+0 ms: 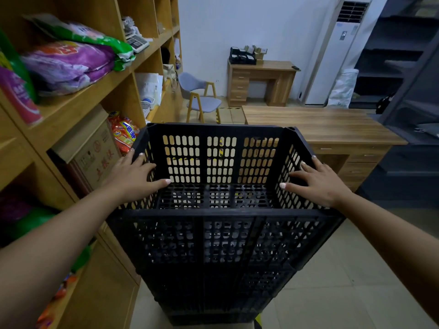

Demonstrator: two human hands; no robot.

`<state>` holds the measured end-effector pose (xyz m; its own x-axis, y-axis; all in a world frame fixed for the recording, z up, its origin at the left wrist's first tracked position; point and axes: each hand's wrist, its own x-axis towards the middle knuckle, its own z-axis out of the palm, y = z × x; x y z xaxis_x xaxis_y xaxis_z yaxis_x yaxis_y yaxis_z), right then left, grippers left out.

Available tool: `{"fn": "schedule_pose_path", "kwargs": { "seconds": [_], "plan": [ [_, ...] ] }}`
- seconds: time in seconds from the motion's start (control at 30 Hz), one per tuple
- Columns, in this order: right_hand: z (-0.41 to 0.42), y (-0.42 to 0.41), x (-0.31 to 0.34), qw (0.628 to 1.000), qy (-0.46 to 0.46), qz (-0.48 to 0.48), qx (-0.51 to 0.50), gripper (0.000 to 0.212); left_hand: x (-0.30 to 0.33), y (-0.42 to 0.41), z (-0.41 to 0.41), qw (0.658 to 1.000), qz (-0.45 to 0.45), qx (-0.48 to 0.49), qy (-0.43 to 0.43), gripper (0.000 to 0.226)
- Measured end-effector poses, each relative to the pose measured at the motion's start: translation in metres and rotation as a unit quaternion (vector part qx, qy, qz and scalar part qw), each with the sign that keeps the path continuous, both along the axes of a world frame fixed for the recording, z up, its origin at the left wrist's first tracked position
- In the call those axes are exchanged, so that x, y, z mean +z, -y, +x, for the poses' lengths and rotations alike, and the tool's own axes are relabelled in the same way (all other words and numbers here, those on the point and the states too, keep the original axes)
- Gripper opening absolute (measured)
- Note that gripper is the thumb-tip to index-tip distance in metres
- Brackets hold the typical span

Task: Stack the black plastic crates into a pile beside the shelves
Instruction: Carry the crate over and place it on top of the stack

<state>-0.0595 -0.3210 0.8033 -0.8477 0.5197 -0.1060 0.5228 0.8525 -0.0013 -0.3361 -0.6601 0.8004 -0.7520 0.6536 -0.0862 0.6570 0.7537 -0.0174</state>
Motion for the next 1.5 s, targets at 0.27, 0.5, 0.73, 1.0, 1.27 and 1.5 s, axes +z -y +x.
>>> {"fn": "schedule_pose_path", "kwargs": {
  "seconds": [0.27,0.5,0.73,1.0,1.27,1.5],
  "plan": [
    [-0.001,-0.003,0.001,0.998,-0.053,-0.034,-0.013,0.096,-0.001,-0.003,-0.002,1.000,0.000,0.011,-0.018,0.087],
    [0.001,0.002,0.006,0.995,-0.070,-0.065,-0.025,0.082,0.002,-0.001,0.004,1.000,-0.006,0.010,-0.006,0.098],
    [0.003,0.001,0.002,0.998,-0.045,-0.041,-0.014,0.079,0.001,0.000,0.001,1.000,-0.010,0.009,-0.015,0.095],
    [0.004,0.002,0.001,0.997,-0.057,-0.045,-0.017,0.101,0.001,0.001,0.004,1.000,0.012,0.006,-0.008,0.088],
    [-0.001,0.000,0.001,0.998,-0.053,-0.036,-0.013,0.100,-0.004,0.000,-0.005,1.000,0.021,0.004,-0.003,0.094],
    [-0.005,-0.001,0.003,0.998,-0.048,-0.031,-0.011,0.100,-0.003,-0.005,-0.006,1.000,0.015,0.006,-0.005,0.095]
  ]
}}
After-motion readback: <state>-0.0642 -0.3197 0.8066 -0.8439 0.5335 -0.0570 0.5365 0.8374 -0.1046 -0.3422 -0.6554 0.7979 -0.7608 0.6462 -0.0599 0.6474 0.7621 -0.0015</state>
